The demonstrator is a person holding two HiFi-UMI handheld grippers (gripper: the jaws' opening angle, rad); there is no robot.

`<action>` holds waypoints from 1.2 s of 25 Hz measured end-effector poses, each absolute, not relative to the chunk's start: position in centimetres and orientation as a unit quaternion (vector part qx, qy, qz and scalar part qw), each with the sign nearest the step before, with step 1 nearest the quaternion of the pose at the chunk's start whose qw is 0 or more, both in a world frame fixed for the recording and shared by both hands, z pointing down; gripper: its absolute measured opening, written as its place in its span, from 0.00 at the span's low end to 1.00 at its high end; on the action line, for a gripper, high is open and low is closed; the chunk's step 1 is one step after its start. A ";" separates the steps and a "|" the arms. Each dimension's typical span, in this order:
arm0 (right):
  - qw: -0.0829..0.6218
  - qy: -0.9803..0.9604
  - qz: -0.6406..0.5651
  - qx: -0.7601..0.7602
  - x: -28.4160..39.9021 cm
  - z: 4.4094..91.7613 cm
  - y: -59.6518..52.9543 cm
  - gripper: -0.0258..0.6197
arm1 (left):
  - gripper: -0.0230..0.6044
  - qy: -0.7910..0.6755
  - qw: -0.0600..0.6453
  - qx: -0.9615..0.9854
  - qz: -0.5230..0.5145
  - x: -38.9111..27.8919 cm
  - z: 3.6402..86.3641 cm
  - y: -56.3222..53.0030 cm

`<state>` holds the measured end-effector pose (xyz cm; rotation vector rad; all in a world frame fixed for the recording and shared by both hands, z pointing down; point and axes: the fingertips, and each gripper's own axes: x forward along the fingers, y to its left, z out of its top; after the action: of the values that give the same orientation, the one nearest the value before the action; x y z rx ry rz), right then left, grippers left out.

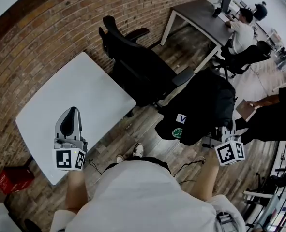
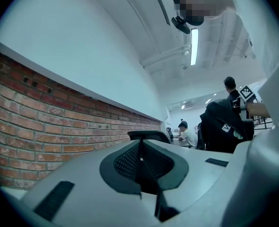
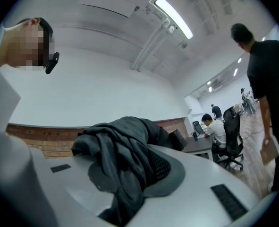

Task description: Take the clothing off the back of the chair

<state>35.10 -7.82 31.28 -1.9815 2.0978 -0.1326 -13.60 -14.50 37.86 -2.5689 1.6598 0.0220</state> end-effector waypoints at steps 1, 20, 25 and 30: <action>0.131 0.716 -0.054 -0.684 35.0 31.9 -7.7 0.18 | 0.09 0.544 0.042 -0.838 0.007 -13.8 37.9 -14.5; 0.100 0.692 -0.035 -0.714 33.1 31.7 -8.7 0.18 | 0.09 0.557 0.041 -0.830 0.004 -16.7 37.7 -14.2; 0.091 0.692 -0.034 -0.715 32.4 31.6 -8.9 0.18 | 0.09 0.553 0.039 -0.832 0.007 -16.9 37.8 -14.5; 0.084 0.695 -0.033 -0.713 31.6 31.7 -8.7 0.18 | 0.09 0.550 0.038 -0.834 0.009 -16.9 38.1 -14.3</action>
<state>31.64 -8.74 31.69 -2.1279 2.0756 -0.0976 -16.90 -14.35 38.08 -2.5595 1.6872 0.0267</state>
